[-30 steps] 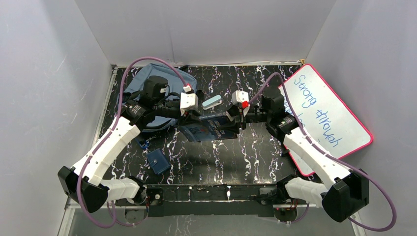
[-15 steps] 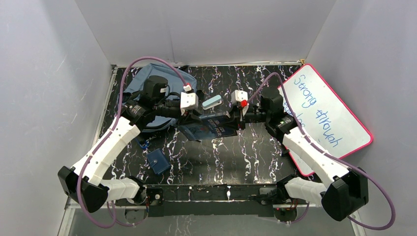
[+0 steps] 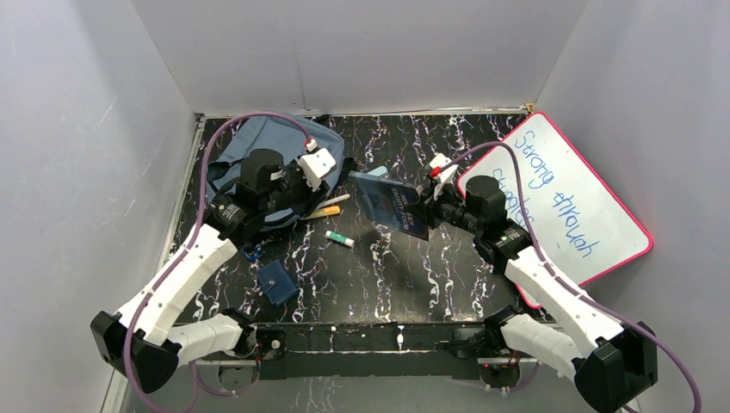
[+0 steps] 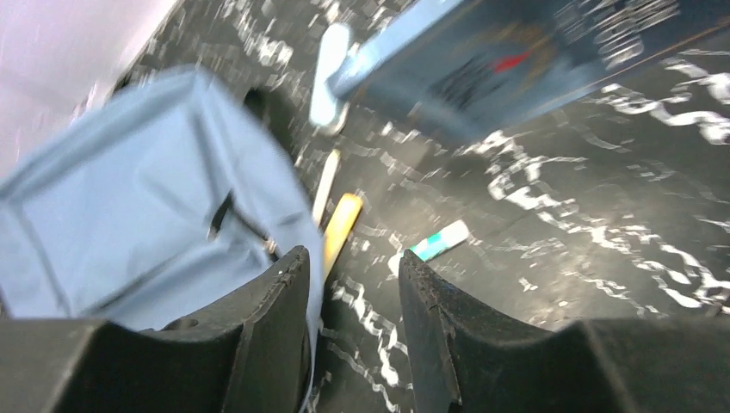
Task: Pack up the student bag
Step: Pick up the book from the center of the board.
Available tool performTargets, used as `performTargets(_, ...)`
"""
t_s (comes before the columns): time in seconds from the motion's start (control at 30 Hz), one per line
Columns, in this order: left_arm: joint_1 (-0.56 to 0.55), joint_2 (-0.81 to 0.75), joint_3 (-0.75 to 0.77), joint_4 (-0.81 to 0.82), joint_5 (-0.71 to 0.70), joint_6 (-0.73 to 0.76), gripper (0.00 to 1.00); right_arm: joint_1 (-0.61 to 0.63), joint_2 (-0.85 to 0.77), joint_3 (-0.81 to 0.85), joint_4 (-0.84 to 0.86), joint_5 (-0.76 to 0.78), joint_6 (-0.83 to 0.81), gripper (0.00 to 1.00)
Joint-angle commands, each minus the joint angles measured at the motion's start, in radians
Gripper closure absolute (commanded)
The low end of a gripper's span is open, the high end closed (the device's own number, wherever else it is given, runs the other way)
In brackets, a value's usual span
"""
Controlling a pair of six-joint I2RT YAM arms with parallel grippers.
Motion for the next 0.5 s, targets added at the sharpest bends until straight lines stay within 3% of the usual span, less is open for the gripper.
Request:
performTargets(0.0, 0.016, 0.041, 0.003, -0.125, -0.386, -0.166, 0.59, 0.0, -0.042, 0.024, 0.086, 0.179, 0.072, 1.0)
performTargets(0.1, 0.017, 0.06, 0.014, -0.163, -0.526, -0.385, 0.57, -0.001, -0.029, 0.018, 0.09, 0.181, 0.085, 1.0)
performTargets(0.17, 0.017, 0.061, -0.008, -0.196, -0.541, -0.436, 0.57, -0.001, -0.022, 0.017, 0.09, 0.181, 0.088, 1.0)
performTargets(0.47, 0.017, 0.069, -0.072, -0.274, -0.503, -0.228, 0.61, -0.002, -0.015, 0.013, 0.093, 0.172, 0.092, 1.0)
